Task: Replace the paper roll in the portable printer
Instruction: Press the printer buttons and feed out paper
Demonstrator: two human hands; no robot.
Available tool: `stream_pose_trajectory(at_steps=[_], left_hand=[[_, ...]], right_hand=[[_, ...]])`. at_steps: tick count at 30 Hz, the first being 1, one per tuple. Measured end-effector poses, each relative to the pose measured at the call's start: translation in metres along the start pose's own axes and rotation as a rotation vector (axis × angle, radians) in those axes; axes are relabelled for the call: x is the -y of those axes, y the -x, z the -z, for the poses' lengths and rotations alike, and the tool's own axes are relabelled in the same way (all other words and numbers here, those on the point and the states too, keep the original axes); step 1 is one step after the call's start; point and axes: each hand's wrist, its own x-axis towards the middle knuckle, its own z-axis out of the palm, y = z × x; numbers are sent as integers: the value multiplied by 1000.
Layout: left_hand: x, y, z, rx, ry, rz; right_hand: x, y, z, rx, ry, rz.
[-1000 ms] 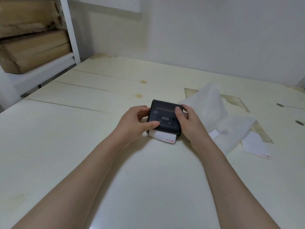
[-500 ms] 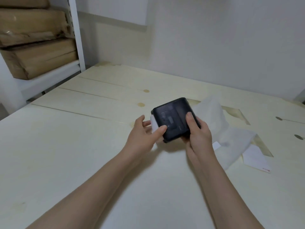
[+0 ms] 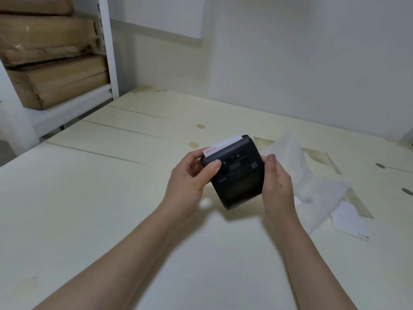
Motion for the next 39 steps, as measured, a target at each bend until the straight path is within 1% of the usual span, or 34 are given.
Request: stream_pose_trajectory(at_steps=[3, 6, 9, 14, 19, 24, 28, 30, 32, 36, 37, 39], left_hand=[[0, -2, -3, -65, 3, -26], [-1, -2, -4, -123, 12, -61], [-1, 1, -4, -161, -26, -91], [-4, 10, -9, -143, -29, -139], [-9, 15, -11, -102, -47, -156], [-12, 21, -10, -141, -89, -205], [-12, 24, -9, -162, -57, -227], [-10, 21, -11, -152, -33, -202], [-8, 14, -11, -158, -6, -148], [-4, 2, -4, -233, -17, -68], [-2, 1, -2, -232, -14, -55], [0, -1, 0, -208, -38, -39]], right_hand=[[-6, 2, -1, 48, 55, 121], [-12, 3, -5, 99, 55, 224], [-11, 5, -12, 47, 28, 292], [-9, 7, -14, -83, -71, 247], [-9, 9, -10, -91, -107, 235], [-4, 11, -17, -157, -118, 246], [0, 12, -17, -183, -94, 228], [-2, 12, -17, -182, -77, 218], [-2, 12, -19, -116, -49, 186], [1, 13, -27, 165, 41, 90], [2, 13, -28, 200, 19, 59], [1, 12, -26, 265, -120, -31]])
